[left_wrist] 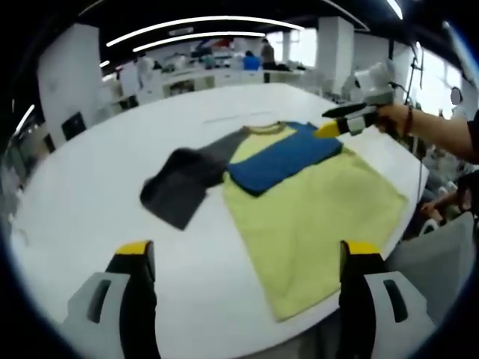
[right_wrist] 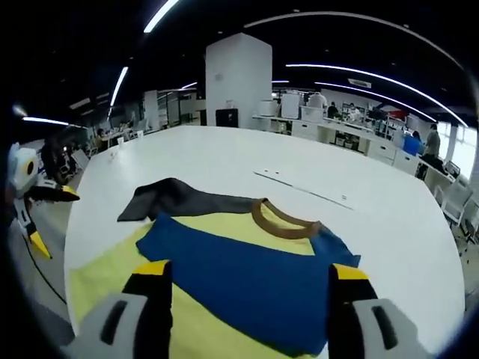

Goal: Fold the garment on the visible template until the final outline fits inside the template.

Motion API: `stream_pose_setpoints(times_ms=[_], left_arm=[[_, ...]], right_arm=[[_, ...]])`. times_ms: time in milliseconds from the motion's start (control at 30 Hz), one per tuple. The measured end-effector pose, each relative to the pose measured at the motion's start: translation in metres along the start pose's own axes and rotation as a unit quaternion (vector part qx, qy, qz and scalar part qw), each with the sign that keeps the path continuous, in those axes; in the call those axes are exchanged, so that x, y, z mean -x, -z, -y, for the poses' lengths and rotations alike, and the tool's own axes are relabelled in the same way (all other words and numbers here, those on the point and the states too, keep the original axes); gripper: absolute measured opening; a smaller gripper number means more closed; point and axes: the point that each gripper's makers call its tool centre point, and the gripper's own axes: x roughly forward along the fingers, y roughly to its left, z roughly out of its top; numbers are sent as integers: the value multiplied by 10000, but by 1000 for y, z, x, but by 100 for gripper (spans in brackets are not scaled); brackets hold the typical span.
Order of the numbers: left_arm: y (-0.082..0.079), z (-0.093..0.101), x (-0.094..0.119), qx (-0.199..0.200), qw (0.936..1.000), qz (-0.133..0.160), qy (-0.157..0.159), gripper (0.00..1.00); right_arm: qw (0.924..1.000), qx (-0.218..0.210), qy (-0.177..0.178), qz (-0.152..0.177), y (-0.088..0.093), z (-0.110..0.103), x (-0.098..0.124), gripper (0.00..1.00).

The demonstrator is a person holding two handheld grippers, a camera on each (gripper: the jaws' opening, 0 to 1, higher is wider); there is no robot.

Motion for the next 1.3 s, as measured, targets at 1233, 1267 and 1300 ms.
stream_pose_setpoints(times_ms=[1233,1267,1300], left_arm=[[-1,3,-3,-26,9999,-87,53,98],[0,3,-3,-23,9999,-90,51,98],[0,3,-3,-16,9999,-94,45,98]], right_arm=[[9948,-450,469,-791,93,76,39,26],[9949,-441,416,-803,94,73,37,26],[9951,-440,327,-820,95,69,35,26]])
